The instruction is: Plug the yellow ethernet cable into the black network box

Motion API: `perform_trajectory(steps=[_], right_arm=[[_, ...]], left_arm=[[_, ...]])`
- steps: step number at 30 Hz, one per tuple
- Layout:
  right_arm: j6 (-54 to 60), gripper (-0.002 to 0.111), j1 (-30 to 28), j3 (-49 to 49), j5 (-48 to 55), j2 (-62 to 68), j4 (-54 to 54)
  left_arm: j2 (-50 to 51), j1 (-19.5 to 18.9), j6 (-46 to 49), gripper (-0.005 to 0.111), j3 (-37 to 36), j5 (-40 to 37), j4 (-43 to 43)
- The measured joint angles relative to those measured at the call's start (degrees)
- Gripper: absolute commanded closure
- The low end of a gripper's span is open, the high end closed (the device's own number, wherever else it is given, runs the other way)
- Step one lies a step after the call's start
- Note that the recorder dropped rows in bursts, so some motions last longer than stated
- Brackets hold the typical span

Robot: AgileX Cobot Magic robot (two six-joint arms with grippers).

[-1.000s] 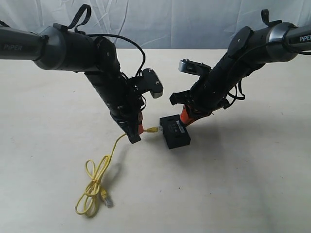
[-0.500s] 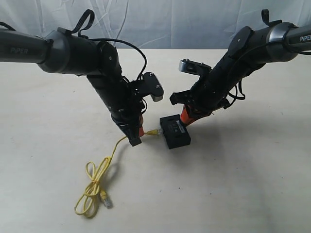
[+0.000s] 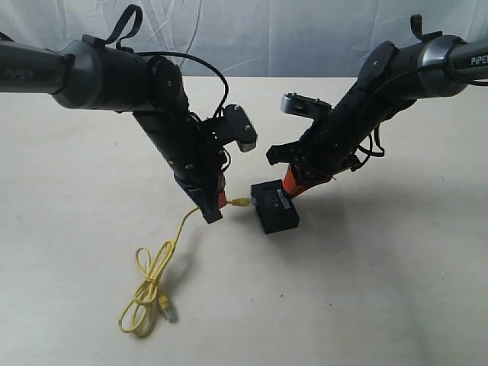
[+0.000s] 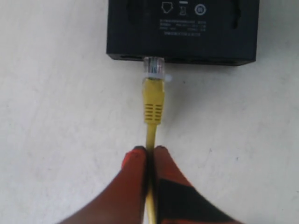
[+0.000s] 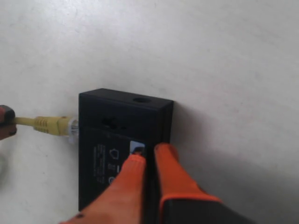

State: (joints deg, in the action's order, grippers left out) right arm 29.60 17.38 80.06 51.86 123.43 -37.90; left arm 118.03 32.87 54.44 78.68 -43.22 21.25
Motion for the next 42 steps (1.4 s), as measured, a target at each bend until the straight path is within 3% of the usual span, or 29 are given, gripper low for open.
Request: perform_trajectory(steps=[42], right_arm=[[0.0, 0.102, -0.1, 0.0, -0.1, 0.0, 0.2]], left_arm=[[1.8, 0.0, 1.0, 0.106, 0.0, 0.8, 3.3]])
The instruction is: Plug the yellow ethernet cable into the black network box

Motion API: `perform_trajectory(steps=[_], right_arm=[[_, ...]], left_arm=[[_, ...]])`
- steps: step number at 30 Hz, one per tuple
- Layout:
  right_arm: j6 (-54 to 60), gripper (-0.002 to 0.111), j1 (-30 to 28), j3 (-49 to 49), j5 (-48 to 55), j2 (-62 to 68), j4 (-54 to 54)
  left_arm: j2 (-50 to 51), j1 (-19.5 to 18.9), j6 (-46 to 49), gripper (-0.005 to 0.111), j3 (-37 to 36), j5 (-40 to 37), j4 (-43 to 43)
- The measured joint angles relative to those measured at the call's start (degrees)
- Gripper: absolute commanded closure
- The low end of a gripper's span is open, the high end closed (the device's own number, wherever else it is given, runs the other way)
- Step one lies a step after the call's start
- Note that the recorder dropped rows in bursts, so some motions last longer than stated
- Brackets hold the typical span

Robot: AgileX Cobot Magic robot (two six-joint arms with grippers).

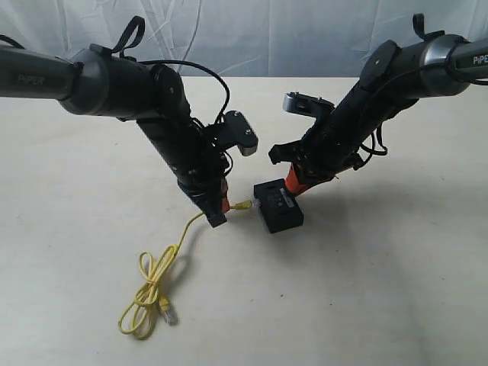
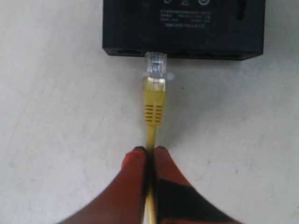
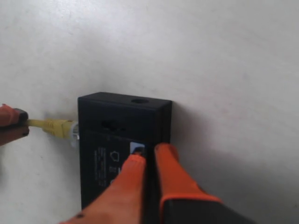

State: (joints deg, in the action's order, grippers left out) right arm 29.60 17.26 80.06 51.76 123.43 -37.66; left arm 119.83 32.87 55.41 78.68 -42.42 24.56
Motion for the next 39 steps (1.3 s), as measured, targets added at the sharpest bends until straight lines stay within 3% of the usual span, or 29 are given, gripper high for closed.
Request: perform_trajectory(steps=[39], right_arm=[[0.0, 0.102, 0.0, 0.0, -0.3, 0.0, 0.5]], left_arm=[[-0.9, -0.1, 0.7, 0.106, 0.0, 0.2, 1.6]])
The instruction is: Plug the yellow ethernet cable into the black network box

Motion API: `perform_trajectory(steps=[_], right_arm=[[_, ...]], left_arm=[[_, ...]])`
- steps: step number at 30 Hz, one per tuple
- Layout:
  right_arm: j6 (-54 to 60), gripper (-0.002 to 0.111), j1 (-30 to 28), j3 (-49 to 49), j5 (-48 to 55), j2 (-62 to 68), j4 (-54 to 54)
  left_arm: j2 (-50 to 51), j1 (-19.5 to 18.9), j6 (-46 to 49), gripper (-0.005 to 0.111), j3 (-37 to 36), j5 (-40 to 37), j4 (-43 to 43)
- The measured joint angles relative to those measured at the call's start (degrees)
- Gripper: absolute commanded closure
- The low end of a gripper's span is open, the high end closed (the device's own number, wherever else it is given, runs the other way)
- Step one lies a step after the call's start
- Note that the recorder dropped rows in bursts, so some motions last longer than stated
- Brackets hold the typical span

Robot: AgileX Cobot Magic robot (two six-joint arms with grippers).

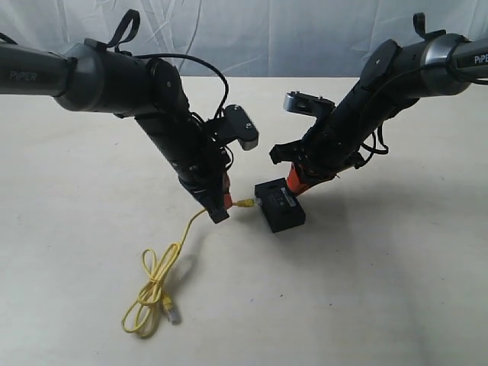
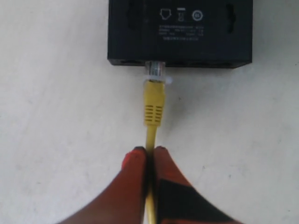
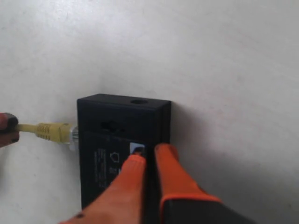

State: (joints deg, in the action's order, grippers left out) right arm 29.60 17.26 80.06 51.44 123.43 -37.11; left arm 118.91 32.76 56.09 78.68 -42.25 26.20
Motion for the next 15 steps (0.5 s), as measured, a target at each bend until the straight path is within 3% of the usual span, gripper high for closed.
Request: perform_trajectory(steps=[15], right_arm=[[0.0, 0.102, -0.1, 0.0, -0.2, -0.1, 0.6]], left_arm=[[0.1, -0.1, 1.4, 0.106, 0.0, -0.2, 2.7]])
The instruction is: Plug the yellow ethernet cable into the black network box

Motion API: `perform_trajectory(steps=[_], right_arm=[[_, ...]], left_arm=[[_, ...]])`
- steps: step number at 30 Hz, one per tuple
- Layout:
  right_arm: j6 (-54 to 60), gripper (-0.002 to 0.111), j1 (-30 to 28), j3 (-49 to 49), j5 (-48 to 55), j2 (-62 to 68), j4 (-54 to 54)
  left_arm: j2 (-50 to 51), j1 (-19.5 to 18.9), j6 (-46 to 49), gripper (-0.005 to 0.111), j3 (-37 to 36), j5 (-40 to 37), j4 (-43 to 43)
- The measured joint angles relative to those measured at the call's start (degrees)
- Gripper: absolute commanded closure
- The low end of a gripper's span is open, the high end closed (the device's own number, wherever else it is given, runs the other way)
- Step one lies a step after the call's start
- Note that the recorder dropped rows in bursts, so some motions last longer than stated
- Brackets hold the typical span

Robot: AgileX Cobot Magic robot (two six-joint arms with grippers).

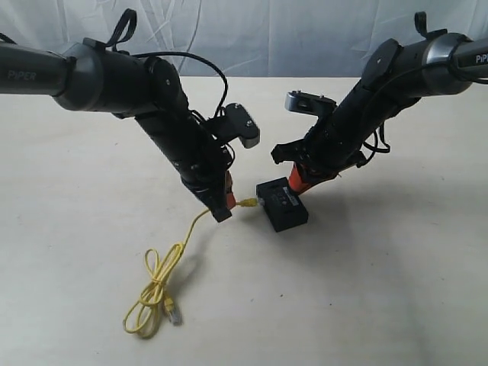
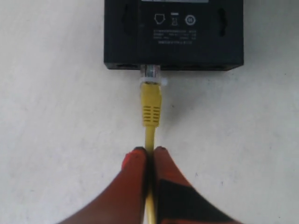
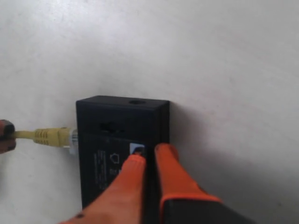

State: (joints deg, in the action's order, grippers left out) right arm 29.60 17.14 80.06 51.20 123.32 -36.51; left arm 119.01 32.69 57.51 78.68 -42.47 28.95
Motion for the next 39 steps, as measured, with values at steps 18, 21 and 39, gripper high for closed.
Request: perform_trajectory(steps=[18, 21, 39], right_arm=[[0.0, 0.102, -0.3, 0.0, -0.1, 0.0, 0.1], [0.0, 0.102, -0.3, 0.0, -0.1, 0.0, 0.1], [0.0, 0.102, 0.1, 0.0, 0.2, 0.1, -1.4]], left_arm=[[0.7, -0.1, 1.4, 0.106, -0.1, -0.3, 2.1], [0.7, -0.1, 1.4, 0.106, -0.1, -0.4, 2.1], [-1.2, -0.1, -0.2, 0.106, -0.1, -4.9, -1.3]])
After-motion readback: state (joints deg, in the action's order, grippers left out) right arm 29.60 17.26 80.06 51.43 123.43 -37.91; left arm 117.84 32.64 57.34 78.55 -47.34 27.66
